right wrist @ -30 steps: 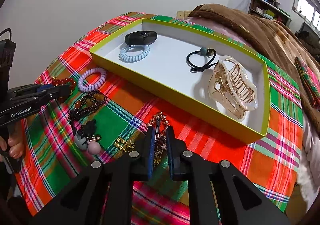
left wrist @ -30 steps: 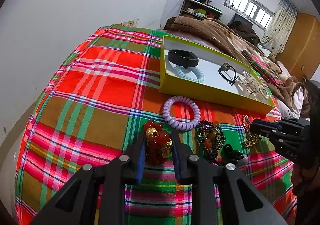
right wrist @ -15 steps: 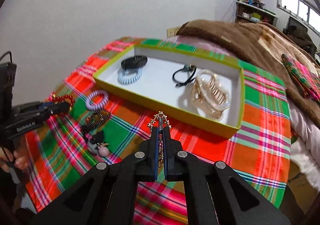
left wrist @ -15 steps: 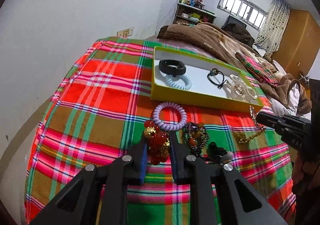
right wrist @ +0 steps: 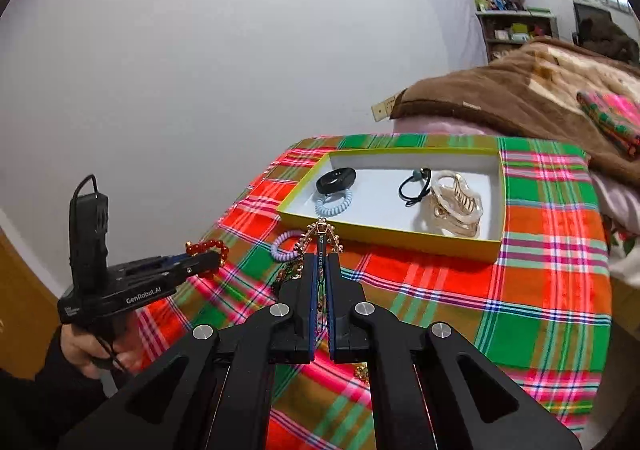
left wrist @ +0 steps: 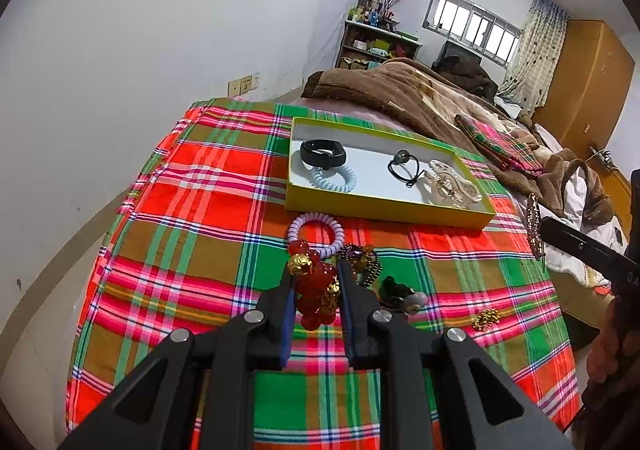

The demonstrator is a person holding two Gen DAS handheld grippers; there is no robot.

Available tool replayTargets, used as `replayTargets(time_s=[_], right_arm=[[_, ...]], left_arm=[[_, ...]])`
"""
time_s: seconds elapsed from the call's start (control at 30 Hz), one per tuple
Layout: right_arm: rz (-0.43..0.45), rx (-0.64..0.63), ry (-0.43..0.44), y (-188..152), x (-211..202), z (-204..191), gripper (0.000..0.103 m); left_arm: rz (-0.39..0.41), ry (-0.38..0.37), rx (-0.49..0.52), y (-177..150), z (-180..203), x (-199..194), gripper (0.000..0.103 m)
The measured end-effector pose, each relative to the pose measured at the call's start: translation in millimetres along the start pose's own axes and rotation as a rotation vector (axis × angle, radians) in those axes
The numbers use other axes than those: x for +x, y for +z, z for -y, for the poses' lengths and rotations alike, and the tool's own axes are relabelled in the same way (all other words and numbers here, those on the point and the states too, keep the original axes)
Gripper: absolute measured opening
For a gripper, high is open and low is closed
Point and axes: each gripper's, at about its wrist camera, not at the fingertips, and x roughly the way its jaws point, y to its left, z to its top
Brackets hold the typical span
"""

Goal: Organize jewelry
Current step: 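Grasp the red beaded ornament with the left gripper while the right gripper lifts the gold chain, then carry both held items into the yellow box and open both grippers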

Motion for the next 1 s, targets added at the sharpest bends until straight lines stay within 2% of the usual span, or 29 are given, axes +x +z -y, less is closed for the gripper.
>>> replayTargets(time_s=[0.17, 0.53, 1.0], right_arm=[[0.001, -0.039, -0.049, 1, -7, -13, 0.003], [0.03, -0.059, -0.097, 3, -20, -19, 0.003], [0.002, -0.076, -0.141, 22, 3, -11, 0.003]], left_arm=[[0.005, -0.038, -0.002, 0, 6, -10, 0.02], [0.045, -0.114, 0.022, 10, 21, -34, 0.02], [0.024, -0.148, 0.073, 33, 35, -10, 0.02]])
